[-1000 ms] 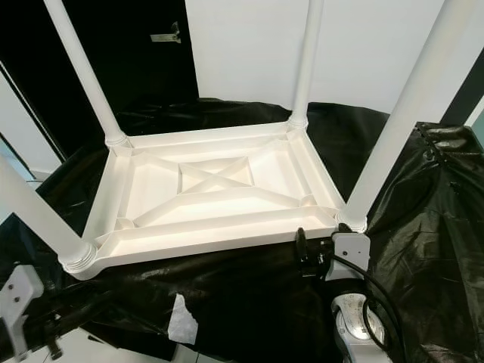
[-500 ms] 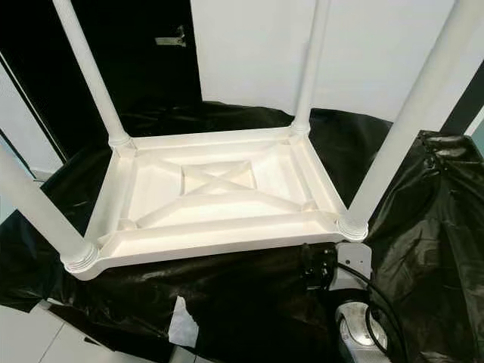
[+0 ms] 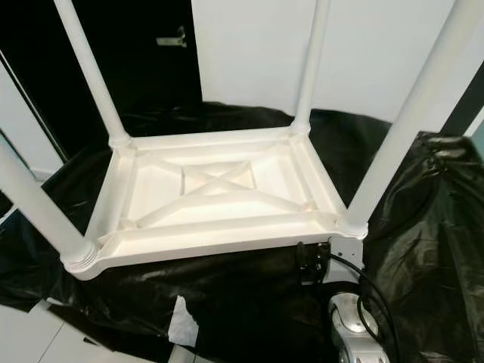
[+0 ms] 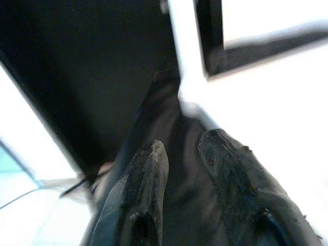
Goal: Building children table
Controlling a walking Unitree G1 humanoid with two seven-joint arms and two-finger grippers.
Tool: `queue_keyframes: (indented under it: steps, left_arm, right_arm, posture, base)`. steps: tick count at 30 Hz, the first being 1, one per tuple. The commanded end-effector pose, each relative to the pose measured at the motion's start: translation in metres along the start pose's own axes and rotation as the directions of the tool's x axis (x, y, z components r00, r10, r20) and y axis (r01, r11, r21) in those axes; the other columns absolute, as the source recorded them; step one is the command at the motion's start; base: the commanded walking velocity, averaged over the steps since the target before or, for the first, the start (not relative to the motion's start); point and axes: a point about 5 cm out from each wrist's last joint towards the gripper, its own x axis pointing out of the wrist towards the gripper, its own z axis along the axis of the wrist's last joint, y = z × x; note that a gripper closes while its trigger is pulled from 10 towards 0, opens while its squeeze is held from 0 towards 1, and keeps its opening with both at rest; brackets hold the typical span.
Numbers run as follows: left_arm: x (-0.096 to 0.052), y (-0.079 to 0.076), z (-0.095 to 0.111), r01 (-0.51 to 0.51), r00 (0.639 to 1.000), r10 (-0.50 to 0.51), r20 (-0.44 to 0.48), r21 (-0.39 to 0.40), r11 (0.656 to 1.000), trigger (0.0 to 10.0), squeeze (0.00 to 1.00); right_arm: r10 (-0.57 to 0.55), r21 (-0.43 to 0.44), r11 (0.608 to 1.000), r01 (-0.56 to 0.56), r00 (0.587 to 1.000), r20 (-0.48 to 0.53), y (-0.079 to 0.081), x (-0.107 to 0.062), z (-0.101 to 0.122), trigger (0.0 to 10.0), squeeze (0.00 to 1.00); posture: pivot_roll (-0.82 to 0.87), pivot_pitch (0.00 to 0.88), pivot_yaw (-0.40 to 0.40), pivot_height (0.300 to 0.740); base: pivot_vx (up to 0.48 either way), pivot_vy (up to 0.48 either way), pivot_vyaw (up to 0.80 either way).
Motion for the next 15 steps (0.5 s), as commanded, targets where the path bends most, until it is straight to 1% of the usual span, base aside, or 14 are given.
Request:
queue_keyframes:
  steps: [1,2,3,4,5,6,8,9,10,11,12,14,15]
  left_arm:
    - [0.014,-0.001,0.000,-0.109,0.993,0.113,0.044,-0.067,0.992,10.0,0.00]
    - [0.024,-0.009,0.004,-0.062,0.993,0.075,0.094,-0.133,0.989,10.0,0.00]
    - [0.024,-0.009,0.004,-0.062,0.993,0.075,0.094,-0.133,0.989,10.0,0.00]
    - [0.030,-0.014,0.007,-0.026,0.990,0.049,0.129,-0.174,0.984,10.0,0.00]
    - [0.038,-0.021,0.009,0.021,0.989,0.011,0.150,-0.210,0.977,10.0,0.00]
    - [0.043,-0.027,0.010,0.056,0.987,-0.020,0.159,-0.222,0.973,10.0,0.00]
    - [0.043,-0.027,0.010,0.056,0.987,-0.020,0.159,-0.222,0.973,10.0,0.00]
    - [0.049,-0.037,0.010,0.112,0.982,-0.071,0.174,-0.237,0.965,10.0,0.00]
    - [0.049,-0.037,0.010,0.112,0.982,-0.071,0.174,-0.237,0.965,10.0,0.00]
    - [0.055,-0.052,0.010,0.203,0.966,-0.150,0.211,-0.252,0.946,10.0,0.00]
    - [0.055,-0.052,0.010,0.203,0.966,-0.150,0.211,-0.252,0.946,10.0,0.00]
    - [0.059,-0.076,0.010,0.352,0.920,-0.282,0.273,-0.257,0.900,10.0,0.00]
    - [0.059,-0.076,0.010,0.352,0.920,-0.282,0.273,-0.257,0.900,10.0,0.00]
  right_arm:
    - [-0.006,0.026,1.000,0.007,1.000,-0.020,0.000,0.005,-0.001,10.0,0.00]
    - [-0.014,0.020,1.000,0.015,1.000,-0.023,0.000,0.008,0.001,10.0,0.00]
    - [-0.014,0.020,1.000,0.015,1.000,-0.023,0.000,0.008,0.001,10.0,0.00]
    - [-0.020,0.013,1.000,0.021,0.999,-0.025,0.000,0.010,0.002,10.0,0.00]
    - [-0.022,0.029,0.999,0.022,0.999,-0.027,0.001,0.012,0.004,10.0,0.00]
    - [-0.021,0.042,0.999,0.022,0.999,-0.027,0.002,0.014,0.006,10.0,0.00]
    - [-0.021,0.042,0.999,0.022,0.999,-0.027,0.002,0.014,0.006,10.0,0.00]
    - [-0.020,0.040,0.999,0.021,0.999,-0.029,0.004,0.016,0.007,10.0,0.00]
    - [-0.020,0.040,0.999,0.021,0.999,-0.029,0.004,0.016,0.007,10.0,0.00]
    - [-0.019,0.040,0.999,0.020,0.999,-0.030,0.005,0.018,0.009,10.0,0.00]
    - [-0.019,0.040,0.999,0.020,0.999,-0.030,0.005,0.018,0.009,10.0,0.00]
    - [-0.024,0.040,0.999,0.026,0.999,-0.033,0.004,0.021,0.010,10.0,0.00]
    - [-0.024,0.040,0.999,0.026,0.999,-0.033,0.004,0.021,0.010,10.0,0.00]
  posture:
    - [0.02,0.000,-0.013,0.740]
    - [0.02,0.000,-0.015,0.740]
    - [0.02,0.000,-0.015,0.740]
    - [0.02,0.000,-0.016,0.740]
    - [0.01,0.000,-0.016,0.740]
    - [0.01,0.000,-0.016,0.740]
    - [0.01,0.000,-0.016,0.740]
    - [0.00,0.000,-0.017,0.740]
    - [0.00,0.000,-0.017,0.740]
    - [-0.01,0.000,-0.017,0.740]
    - [-0.01,0.000,-0.017,0.740]
    - [-0.02,0.000,-0.017,0.740]
    - [-0.02,0.000,-0.017,0.740]
  base:
    - [0.000,0.000,0.00]
    - [0.000,0.000,0.00]
    - [0.000,0.000,0.00]
    - [0.000,0.000,0.00]
    - [0.000,0.000,0.00]
    - [0.000,0.000,0.00]
    - [0.000,0.000,0.00]
    - [0.000,0.000,0.00]
    - [0.000,0.000,0.00]
    - [0.000,0.000,0.00]
    - [0.000,0.000,0.00]
    - [0.000,0.000,0.00]
    - [0.000,0.000,0.00]
